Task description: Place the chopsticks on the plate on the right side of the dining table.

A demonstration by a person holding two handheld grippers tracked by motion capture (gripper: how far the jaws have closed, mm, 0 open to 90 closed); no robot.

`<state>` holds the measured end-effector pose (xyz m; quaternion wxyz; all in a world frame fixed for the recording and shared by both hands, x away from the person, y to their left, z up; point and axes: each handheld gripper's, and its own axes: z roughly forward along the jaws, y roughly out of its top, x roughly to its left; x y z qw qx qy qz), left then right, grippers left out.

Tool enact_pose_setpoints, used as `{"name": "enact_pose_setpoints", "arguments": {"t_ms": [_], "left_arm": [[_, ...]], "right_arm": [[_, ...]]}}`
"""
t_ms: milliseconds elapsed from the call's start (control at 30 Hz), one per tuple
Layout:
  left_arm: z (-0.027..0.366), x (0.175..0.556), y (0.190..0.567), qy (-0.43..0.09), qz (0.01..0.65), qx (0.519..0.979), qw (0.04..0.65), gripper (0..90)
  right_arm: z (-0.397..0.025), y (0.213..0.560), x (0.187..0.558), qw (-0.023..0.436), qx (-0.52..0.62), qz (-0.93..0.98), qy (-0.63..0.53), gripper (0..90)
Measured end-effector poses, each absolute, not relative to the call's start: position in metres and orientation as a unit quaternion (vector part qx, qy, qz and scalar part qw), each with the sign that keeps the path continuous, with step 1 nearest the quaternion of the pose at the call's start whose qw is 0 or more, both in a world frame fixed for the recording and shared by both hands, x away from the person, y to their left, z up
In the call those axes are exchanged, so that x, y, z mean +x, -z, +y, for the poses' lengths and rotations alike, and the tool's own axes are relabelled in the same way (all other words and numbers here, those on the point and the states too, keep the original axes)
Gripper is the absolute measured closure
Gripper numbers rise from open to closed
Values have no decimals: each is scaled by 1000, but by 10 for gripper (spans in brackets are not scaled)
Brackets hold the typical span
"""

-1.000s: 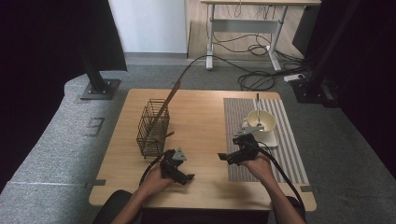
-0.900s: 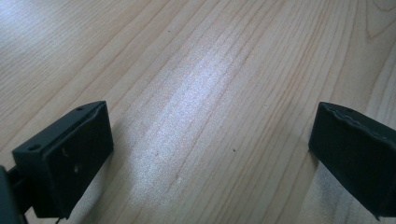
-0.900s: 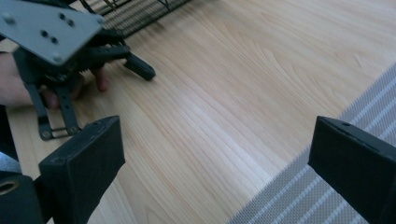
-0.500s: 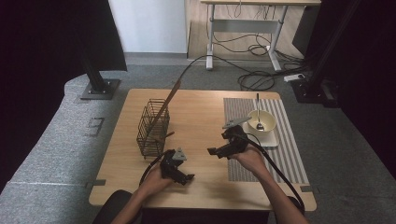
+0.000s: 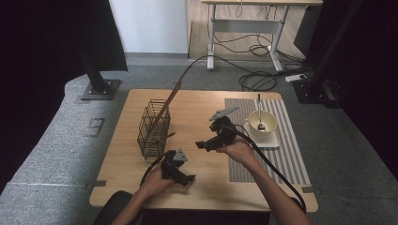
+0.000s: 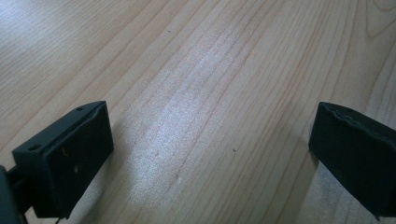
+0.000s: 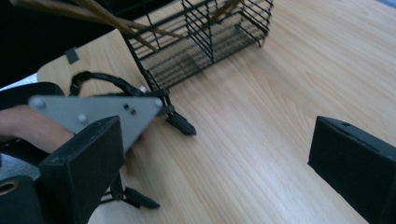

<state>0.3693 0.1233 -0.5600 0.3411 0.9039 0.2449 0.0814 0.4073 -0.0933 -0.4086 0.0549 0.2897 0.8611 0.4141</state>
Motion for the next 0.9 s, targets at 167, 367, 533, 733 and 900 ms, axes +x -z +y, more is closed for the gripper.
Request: {"name": "enact_pose_setpoints", "arguments": {"t_ms": [167,367,533,733,900], "left_arm": [[123,369,560,-82,244,904,341,0],[124,370,560,-81,242,905,340,0],[124,370,560,-82,242,905,339,0],[123,370,560,-82,244,905,339,0],[123,369,560,-82,244,904,341,0]], "right_arm": [[-76,401,409,53,272,869,-410,26],[-56,397,411,42,256,874,-410,29],[-41,393,412,32,245,876,-414,46],[-25,388,411,35,231,881,-412,100],[-11,388,412,33,225,883,-410,137]]}}
